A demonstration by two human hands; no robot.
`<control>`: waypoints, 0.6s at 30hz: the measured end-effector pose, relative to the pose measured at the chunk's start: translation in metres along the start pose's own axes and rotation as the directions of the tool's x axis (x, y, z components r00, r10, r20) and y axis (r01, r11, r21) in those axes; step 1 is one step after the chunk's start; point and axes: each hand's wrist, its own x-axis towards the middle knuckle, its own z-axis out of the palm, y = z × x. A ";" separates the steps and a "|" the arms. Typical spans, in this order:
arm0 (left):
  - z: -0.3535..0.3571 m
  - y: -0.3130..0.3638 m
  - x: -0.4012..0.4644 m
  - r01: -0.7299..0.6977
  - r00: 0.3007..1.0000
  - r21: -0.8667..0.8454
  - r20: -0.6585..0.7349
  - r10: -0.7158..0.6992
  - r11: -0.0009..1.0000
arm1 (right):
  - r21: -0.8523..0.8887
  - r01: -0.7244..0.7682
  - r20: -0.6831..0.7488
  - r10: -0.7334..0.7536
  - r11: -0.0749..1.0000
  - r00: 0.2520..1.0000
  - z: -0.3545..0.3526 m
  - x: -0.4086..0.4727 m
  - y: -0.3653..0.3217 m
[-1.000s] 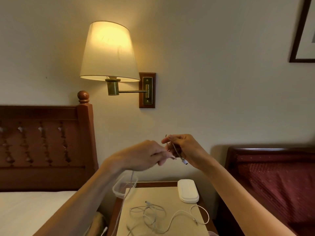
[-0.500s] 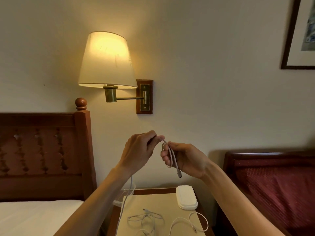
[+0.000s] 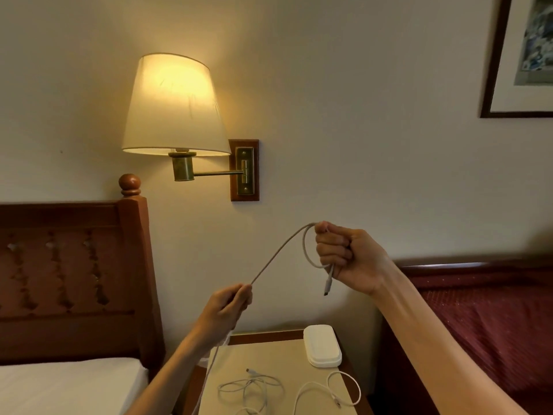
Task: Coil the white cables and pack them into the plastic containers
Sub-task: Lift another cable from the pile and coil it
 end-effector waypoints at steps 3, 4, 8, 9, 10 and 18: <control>-0.012 -0.015 0.001 -0.008 0.995 0.212 -0.099 0.030 0.977 | -0.036 0.028 -0.079 -0.031 0.999 0.996 0.000 0.001 -0.002; -0.014 -0.013 0.003 -0.020 0.993 0.325 -0.101 0.055 0.946 | -0.072 0.044 -0.116 -0.052 0.996 0.992 0.000 0.003 -0.001; 0.005 0.038 0.013 -0.222 0.944 0.632 0.330 0.002 0.743 | -0.414 0.121 -0.184 -0.213 0.902 0.960 0.000 0.013 0.015; 0.012 0.054 0.015 -0.303 0.907 0.619 0.421 0.020 0.724 | -0.523 0.124 -0.182 -0.253 0.843 0.950 -0.001 0.015 0.019; 0.018 0.069 0.018 -0.379 0.875 0.580 0.477 0.076 0.721 | -0.617 0.119 -0.180 -0.286 0.778 0.941 -0.001 0.015 0.022; 0.017 0.095 0.048 -0.603 0.782 0.603 0.317 0.537 0.522 | -0.947 0.037 -0.070 -0.318 0.319 0.946 -0.004 0.013 0.035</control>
